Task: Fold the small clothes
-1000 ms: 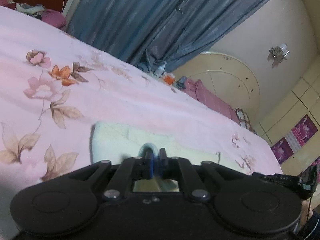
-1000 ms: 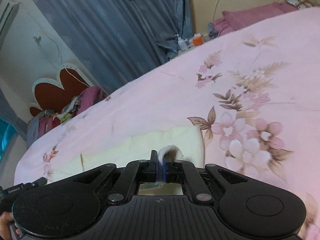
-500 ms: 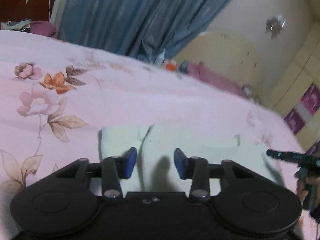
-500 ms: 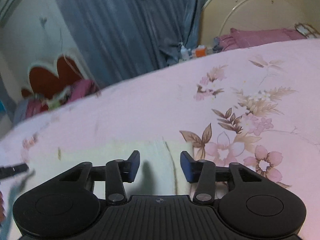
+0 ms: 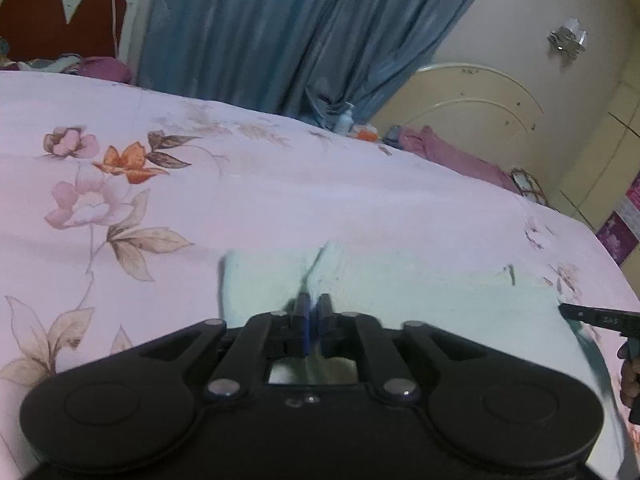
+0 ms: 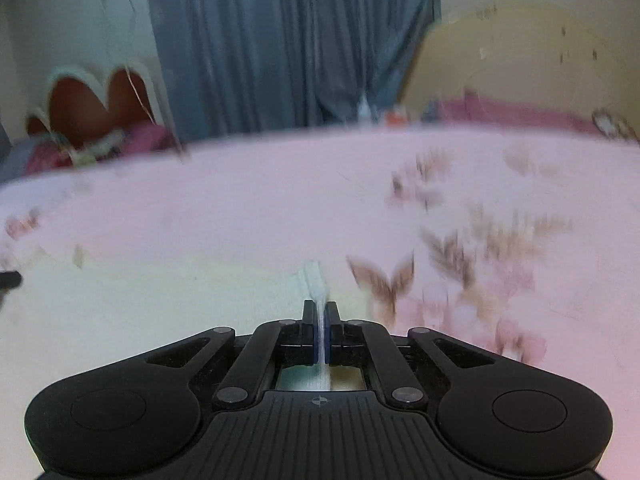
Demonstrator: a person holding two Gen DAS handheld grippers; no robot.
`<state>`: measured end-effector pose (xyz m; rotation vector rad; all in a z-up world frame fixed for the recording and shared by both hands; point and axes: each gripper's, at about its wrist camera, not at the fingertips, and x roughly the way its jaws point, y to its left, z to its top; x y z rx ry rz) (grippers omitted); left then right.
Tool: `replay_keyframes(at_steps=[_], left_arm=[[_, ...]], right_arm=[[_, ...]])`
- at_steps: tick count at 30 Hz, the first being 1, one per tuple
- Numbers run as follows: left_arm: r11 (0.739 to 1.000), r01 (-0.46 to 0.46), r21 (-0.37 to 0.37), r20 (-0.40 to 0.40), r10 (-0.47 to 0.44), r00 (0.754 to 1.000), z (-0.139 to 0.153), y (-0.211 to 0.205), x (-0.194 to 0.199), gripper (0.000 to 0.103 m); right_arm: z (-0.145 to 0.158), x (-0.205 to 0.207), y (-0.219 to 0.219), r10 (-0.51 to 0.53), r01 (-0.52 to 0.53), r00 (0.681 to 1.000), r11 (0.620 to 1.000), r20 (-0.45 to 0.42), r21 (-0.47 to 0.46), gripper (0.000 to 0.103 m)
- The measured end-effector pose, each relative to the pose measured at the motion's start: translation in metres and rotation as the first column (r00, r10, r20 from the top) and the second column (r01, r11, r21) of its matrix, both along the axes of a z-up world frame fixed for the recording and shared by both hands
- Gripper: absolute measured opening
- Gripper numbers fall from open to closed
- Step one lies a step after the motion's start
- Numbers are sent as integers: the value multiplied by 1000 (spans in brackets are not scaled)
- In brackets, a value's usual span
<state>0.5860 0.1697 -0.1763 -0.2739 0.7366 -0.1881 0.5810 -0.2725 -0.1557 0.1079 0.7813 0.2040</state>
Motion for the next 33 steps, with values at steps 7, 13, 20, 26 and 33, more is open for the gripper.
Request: replay_keyframes(at_steps=[7, 13, 20, 26, 33], left_arm=[[987, 138, 87, 129, -149, 980, 36, -65, -5, 59], [966, 205, 157, 57, -216, 975, 19, -112, 9, 59], [977, 65, 205, 59, -79, 995, 8, -44, 2, 57], [978, 98, 185, 156, -127, 979, 34, -89, -20, 59], [948, 219, 231, 68, -240, 968, 9, -141, -33, 61]], right_arm=[[33, -12, 48, 55, -57, 993, 998, 102, 10, 57], [14, -10, 122, 254, -253, 965, 967, 70, -28, 34], [5, 6, 24, -82, 85, 996, 995, 40, -61, 34], [33, -14, 57, 21, -9, 990, 996, 140, -87, 35], [13, -41, 106, 220, -208, 970, 971, 102, -120, 46]])
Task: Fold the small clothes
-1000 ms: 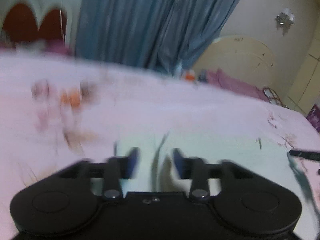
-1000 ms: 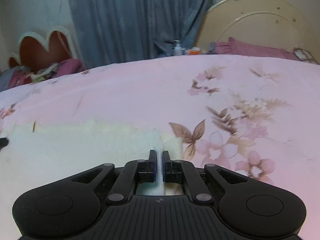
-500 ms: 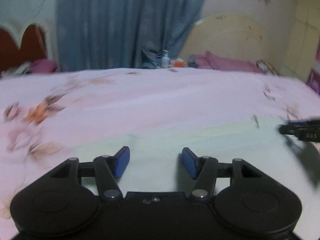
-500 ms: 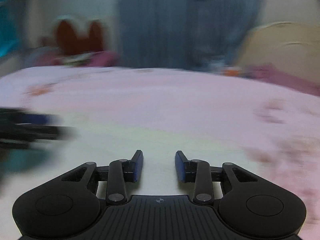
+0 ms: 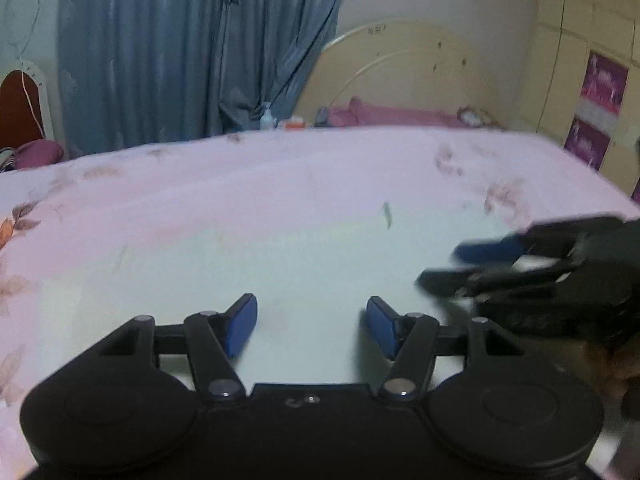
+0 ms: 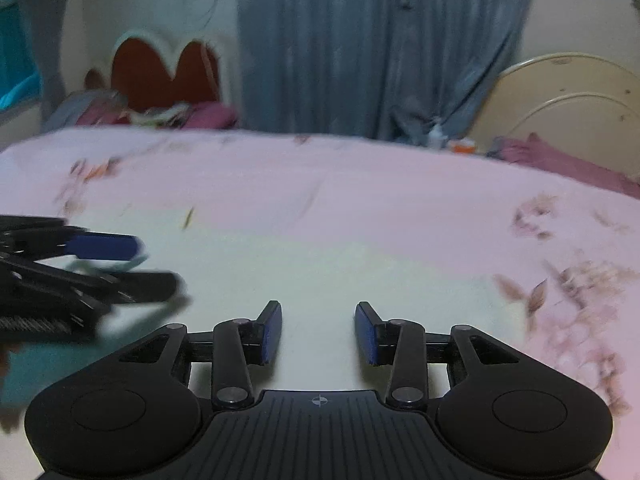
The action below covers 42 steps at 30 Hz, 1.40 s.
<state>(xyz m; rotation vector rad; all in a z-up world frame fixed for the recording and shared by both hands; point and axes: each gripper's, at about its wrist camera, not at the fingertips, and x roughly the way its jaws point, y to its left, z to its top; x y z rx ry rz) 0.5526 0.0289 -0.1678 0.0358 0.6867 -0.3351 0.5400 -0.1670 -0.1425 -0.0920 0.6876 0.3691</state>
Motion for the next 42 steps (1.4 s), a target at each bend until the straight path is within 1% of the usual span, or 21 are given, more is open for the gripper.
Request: replay_keyframes(at_steps=[1, 2, 5, 7, 9, 11, 14, 15, 16, 18, 20, 22, 24, 26, 28, 30, 32, 35, 38, 40, 42], left_arm=[[1000, -14, 3, 6, 14, 1000, -1, 7, -1, 61], [999, -35, 8, 8, 35, 999, -2, 17, 1, 61], [993, -115, -5, 1, 115, 993, -4, 50, -3, 59], [991, -133, -27, -8, 133, 991, 1, 54, -4, 58], [994, -101, -45, 23, 102, 995, 11, 42, -12, 60], [998, -47, -47, 39, 49, 998, 15, 23, -21, 60], [999, 7, 48, -19, -6, 1000, -3, -7, -27, 61], [998, 3, 64, -3, -3, 1000, -6, -9, -29, 61], [998, -3, 62, 5, 3, 1000, -6, -9, -31, 61], [1000, -14, 26, 2, 14, 1000, 2, -6, -36, 61], [1000, 1, -11, 31, -1, 1000, 9, -5, -43, 63], [1000, 13, 24, 15, -14, 1000, 5, -11, -43, 63], [999, -1, 37, 1, 1, 1000, -1, -9, -47, 61], [999, -39, 20, -1, 39, 999, -1, 6, -54, 63], [995, -87, 43, -7, 87, 996, -5, 25, -66, 62], [993, -102, 61, -11, 102, 995, -4, 36, -77, 60], [993, -86, 78, 12, 86, 996, 5, 30, -91, 60], [998, -46, 50, 28, 45, 999, 14, 15, -117, 60], [999, -33, 21, 4, 33, 999, 10, 0, -134, 60], [1000, -31, -5, -46, 31, 998, -2, -7, -138, 60], [999, -39, 14, -43, 40, 998, -6, -9, -146, 59]], right_arm=[[-1, -2, -5, -11, 11, 1000, 1000, 6, -6, 51], [-2, -1, -16, -45, 45, 999, 999, 5, 1, 51], [-7, 3, -62, -218, 218, 976, 976, -17, -7, 51], [-6, 2, -71, -228, 229, 972, 973, -48, 24, 51], [9, -9, -58, -183, 183, 983, 982, -8, 38, 50], [18, -25, -40, -84, 82, 996, 994, 21, 66, 50], [7, -38, -7, 43, -43, 999, 999, -15, 3, 50], [-2, -39, -3, 47, -47, 998, 999, -38, -21, 50], [-5, -41, -5, 43, -43, 999, 999, -27, -16, 50], [2, -45, -9, 19, -19, 999, 1000, -44, 1, 50], [12, -57, -10, 34, -33, 999, 999, -24, 30, 50], [12, -62, -3, 85, -84, 996, 996, -33, 25, 50], [2, -64, 0, 89, -90, 995, 996, -55, -24, 50], [1, -68, -16, 48, -49, 997, 999, -62, -11, 50], [0, -73, -38, -28, 26, 997, 999, -68, -32, 50], [1, -81, -50, -45, 42, 996, 999, -81, -33, 50], [9, -92, -44, -44, 40, 996, 998, -72, -54, 50], [27, -119, -24, 29, -27, 998, 999, -50, 34, 50], [21, -147, -2, 101, -98, 991, 994, -84, 47, 50], [11, -157, 8, 131, -128, 983, 991, -127, 35, 30], [1, -163, 16, 124, -126, 986, 992, -113, -12, 29]])
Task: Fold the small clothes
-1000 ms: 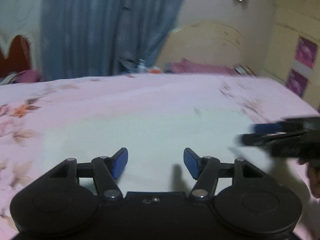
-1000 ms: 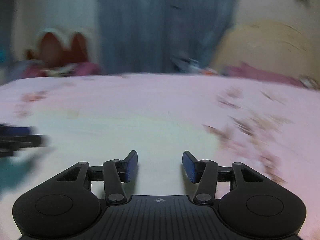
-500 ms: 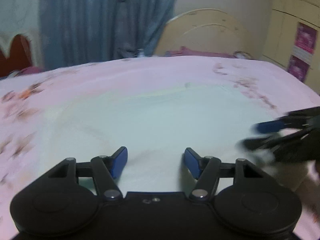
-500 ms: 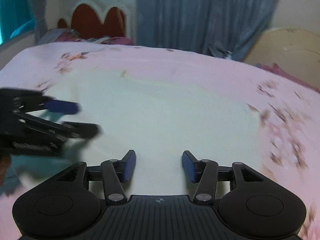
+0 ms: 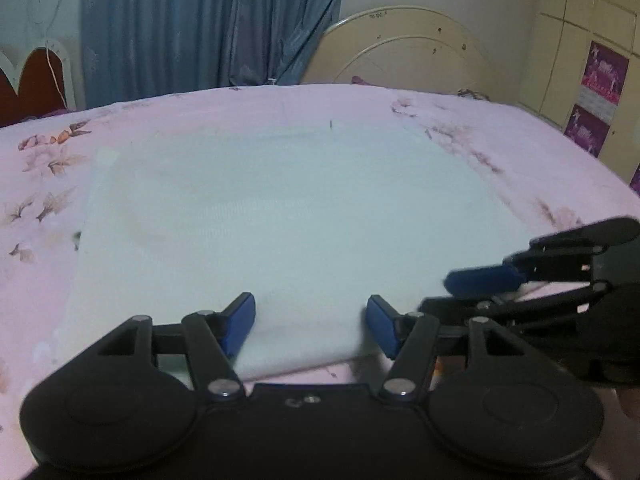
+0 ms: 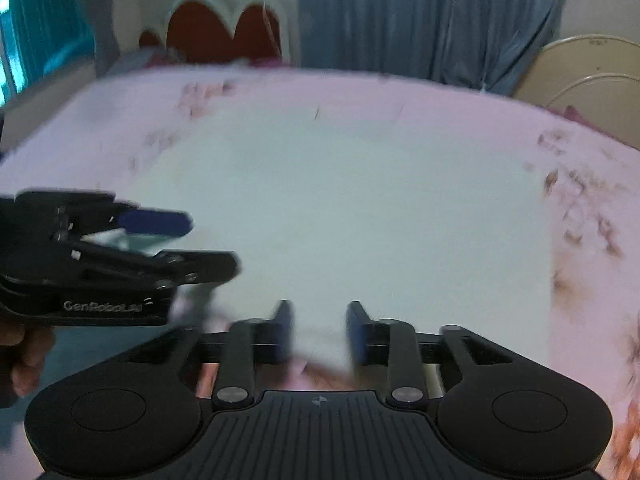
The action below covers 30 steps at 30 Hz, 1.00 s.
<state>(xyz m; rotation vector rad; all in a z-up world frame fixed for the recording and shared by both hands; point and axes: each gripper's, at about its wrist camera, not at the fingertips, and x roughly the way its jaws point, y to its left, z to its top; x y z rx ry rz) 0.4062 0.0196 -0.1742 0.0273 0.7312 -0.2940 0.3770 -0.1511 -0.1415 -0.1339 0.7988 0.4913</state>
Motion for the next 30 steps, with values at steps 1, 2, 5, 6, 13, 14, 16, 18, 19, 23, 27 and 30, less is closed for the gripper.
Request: replay_keyframes(at_steps=[1, 2, 5, 6, 13, 14, 16, 18, 19, 23, 27, 30], left_arm=[[1000, -11, 4, 0, 11, 1000, 3, -1, -1, 59], [1000, -12, -16, 3, 12, 1000, 7, 0, -2, 57], [1000, -10, -10, 28, 10, 1000, 13, -2, -6, 57], [1000, -3, 4, 19, 2, 1000, 11, -2, -5, 58], [995, -97, 36, 1, 97, 995, 2, 35, -15, 59], [993, -117, 32, -1, 118, 993, 2, 44, -17, 59], [989, -147, 29, -6, 147, 989, 4, 59, -20, 59], [987, -157, 22, -11, 158, 987, 4, 66, -22, 59], [987, -159, 20, -12, 159, 987, 5, 66, -23, 59], [984, -179, 21, -11, 179, 984, 8, 61, -23, 57], [982, -187, 18, -18, 187, 982, 6, 65, -26, 58], [983, -183, 23, -20, 183, 983, 6, 66, -26, 58]], right_arm=[[0, 0, 2, -7, 7, 1000, 1000, 1, -6, 29], [3, 1, 2, -9, 9, 1000, 1000, -4, -5, 27], [13, -4, 2, 2, -3, 1000, 999, 11, 34, 15], [12, -6, 4, 9, -9, 1000, 1000, 4, 26, 15], [3, -11, -26, -69, 68, 998, 998, -13, -17, 15], [2, -12, -37, -104, 104, 995, 994, -7, -29, 15], [1, -12, -64, -187, 186, 982, 982, -12, -41, 15], [-2, -12, -86, -237, 236, 971, 971, -30, -39, 15], [-3, -13, -93, -242, 241, 970, 970, -36, -32, 15], [8, -18, -94, -237, 237, 972, 971, 1, -30, 15], [7, -19, -98, -248, 247, 969, 968, -10, -35, 15], [-4, -18, -103, -255, 253, 966, 966, -34, -56, 15]])
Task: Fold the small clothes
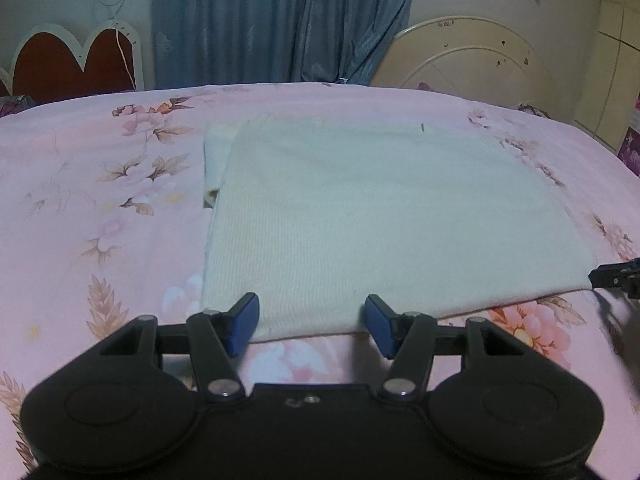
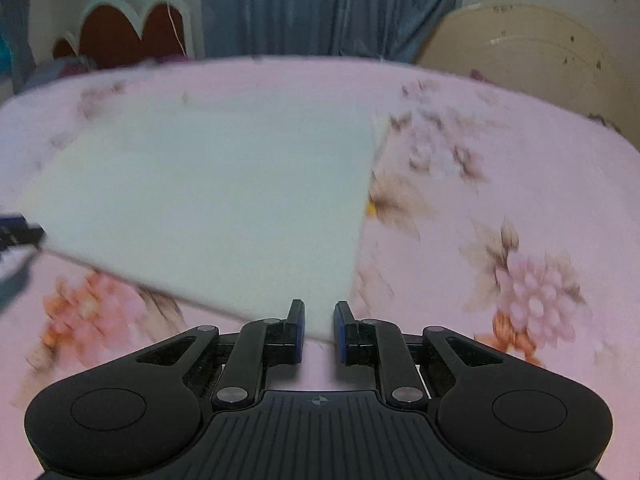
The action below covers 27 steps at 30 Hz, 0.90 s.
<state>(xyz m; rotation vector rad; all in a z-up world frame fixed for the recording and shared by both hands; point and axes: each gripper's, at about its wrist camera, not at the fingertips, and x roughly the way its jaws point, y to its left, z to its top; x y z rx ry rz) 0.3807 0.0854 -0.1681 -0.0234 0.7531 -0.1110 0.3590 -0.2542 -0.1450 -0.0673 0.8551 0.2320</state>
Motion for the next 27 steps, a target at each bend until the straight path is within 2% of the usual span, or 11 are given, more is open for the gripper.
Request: replay_keyframes(at_steps=[2, 6, 9, 12, 16, 18, 22, 26, 27], left_arm=[[1000, 3, 3, 0, -3, 1000, -1, 0, 0, 58], [1000, 2, 10, 1, -2, 1000, -2, -1, 0, 58], [1000, 2, 12, 0, -2, 1000, -2, -1, 0, 58], [1000, 2, 9, -3, -2, 1000, -1, 0, 0, 58], [1000, 1, 12, -1, -1, 1000, -1, 0, 0, 58], [1000, 0, 13, -1, 0, 1000, -1, 0, -1, 58], [1000, 1, 14, -6, -1, 1000, -1, 0, -1, 59], [999, -17, 41, -3, 17, 1000, 3, 5, -4, 62], [997, -45, 64, 4, 45, 999, 5, 7, -7, 70]], right_arm=[[3, -1, -2, 3, -3, 1000, 1000, -3, 1, 15], [13, -6, -4, -7, 6, 999, 1000, 48, 29, 15], [-1, -2, -3, -2, 2, 1000, 1000, -12, 8, 15], [1, -4, -5, -4, 4, 1000, 1000, -6, 15, 15], [8, -8, -8, -11, 9, 999, 999, 47, 46, 15], [-3, -3, -8, -14, 14, 1000, 999, 1, 42, 15], [-2, -4, -8, -6, 6, 1000, 999, 4, 34, 15], [0, -5, -11, -10, 10, 1000, 999, -4, 44, 15], [4, -8, -13, -15, 15, 1000, 998, -1, 56, 15]])
